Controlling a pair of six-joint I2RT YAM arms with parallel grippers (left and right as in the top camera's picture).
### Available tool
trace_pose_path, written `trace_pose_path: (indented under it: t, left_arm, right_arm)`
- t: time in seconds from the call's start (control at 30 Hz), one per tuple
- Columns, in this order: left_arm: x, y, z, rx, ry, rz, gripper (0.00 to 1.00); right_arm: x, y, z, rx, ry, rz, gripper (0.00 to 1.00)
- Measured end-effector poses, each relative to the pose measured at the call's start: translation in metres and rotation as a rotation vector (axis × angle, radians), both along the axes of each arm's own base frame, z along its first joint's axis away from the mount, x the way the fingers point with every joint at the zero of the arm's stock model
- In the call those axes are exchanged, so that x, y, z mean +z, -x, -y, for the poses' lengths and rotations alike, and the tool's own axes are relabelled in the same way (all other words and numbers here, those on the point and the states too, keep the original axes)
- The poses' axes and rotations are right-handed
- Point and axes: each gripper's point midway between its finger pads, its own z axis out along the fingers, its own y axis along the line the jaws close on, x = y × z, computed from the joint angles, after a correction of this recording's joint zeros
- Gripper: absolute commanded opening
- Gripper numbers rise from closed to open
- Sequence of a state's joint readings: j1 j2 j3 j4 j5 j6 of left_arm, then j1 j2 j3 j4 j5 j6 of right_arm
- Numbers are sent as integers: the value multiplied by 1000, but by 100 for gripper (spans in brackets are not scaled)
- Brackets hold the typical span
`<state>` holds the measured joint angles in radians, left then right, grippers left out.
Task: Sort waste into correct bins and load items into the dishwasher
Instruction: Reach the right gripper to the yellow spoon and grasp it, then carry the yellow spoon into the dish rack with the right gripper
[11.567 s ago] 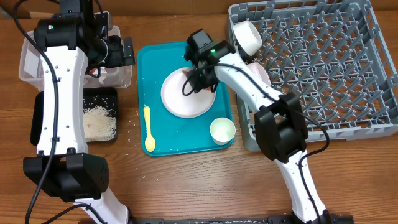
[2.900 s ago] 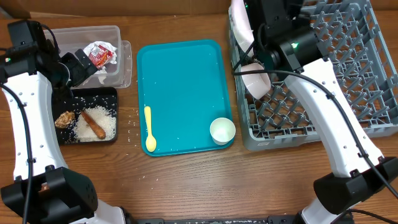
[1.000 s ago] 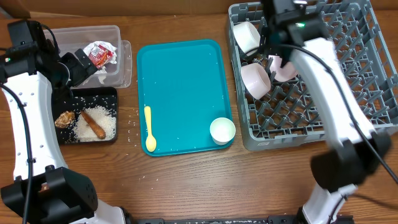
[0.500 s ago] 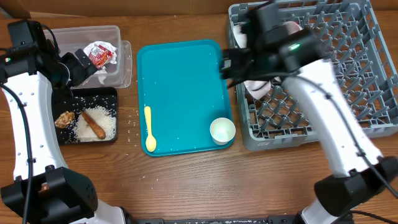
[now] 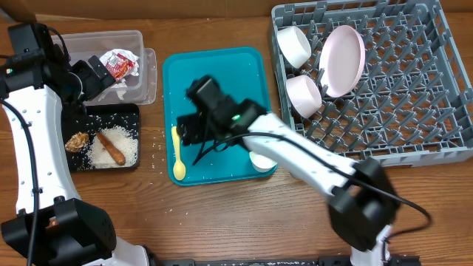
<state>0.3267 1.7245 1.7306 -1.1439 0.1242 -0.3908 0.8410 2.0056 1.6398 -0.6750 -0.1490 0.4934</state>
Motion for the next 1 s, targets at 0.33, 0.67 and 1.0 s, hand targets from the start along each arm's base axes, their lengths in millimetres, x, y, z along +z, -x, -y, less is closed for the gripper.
trace_pose_path:
  t: [0.33, 0.67, 1.0]
  left_arm:
    - [0, 0, 0, 0, 0, 0, 100]
    - [0, 0, 0, 0, 0, 0, 100]
    - [0, 0, 0, 0, 0, 0, 100]
  right_arm:
    - [-97, 36, -18, 72, 146, -119, 70]
    - [-102, 33, -45, 92, 175, -14, 65]
    - [-107, 41, -56, 94, 267, 119, 34]
